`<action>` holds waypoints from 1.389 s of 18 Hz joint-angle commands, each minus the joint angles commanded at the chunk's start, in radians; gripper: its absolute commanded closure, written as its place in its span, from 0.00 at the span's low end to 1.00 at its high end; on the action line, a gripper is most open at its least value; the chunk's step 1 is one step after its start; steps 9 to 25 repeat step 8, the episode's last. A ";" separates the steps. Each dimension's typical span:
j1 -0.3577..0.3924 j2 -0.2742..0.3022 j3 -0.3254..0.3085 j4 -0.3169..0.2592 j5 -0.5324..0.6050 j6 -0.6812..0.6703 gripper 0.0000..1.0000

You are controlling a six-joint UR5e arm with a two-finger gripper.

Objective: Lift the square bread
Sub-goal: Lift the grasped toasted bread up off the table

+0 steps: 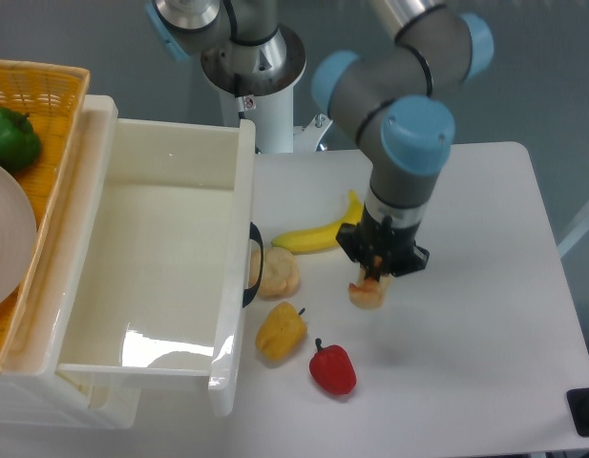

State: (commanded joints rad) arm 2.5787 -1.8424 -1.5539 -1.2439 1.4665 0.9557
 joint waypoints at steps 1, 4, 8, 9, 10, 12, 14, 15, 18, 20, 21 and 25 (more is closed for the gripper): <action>-0.003 0.006 0.000 -0.005 0.000 0.002 1.00; -0.005 0.009 -0.008 -0.011 0.003 0.023 1.00; -0.002 0.020 -0.015 -0.012 0.005 0.044 1.00; -0.002 0.020 -0.015 -0.012 0.005 0.044 1.00; -0.002 0.020 -0.015 -0.012 0.005 0.044 1.00; -0.002 0.020 -0.015 -0.012 0.005 0.044 1.00; -0.002 0.020 -0.015 -0.012 0.005 0.044 1.00; -0.002 0.020 -0.015 -0.012 0.005 0.044 1.00; -0.002 0.020 -0.015 -0.012 0.005 0.044 1.00; -0.002 0.020 -0.015 -0.012 0.005 0.044 1.00; -0.002 0.020 -0.015 -0.012 0.005 0.044 1.00; -0.002 0.020 -0.015 -0.012 0.005 0.044 1.00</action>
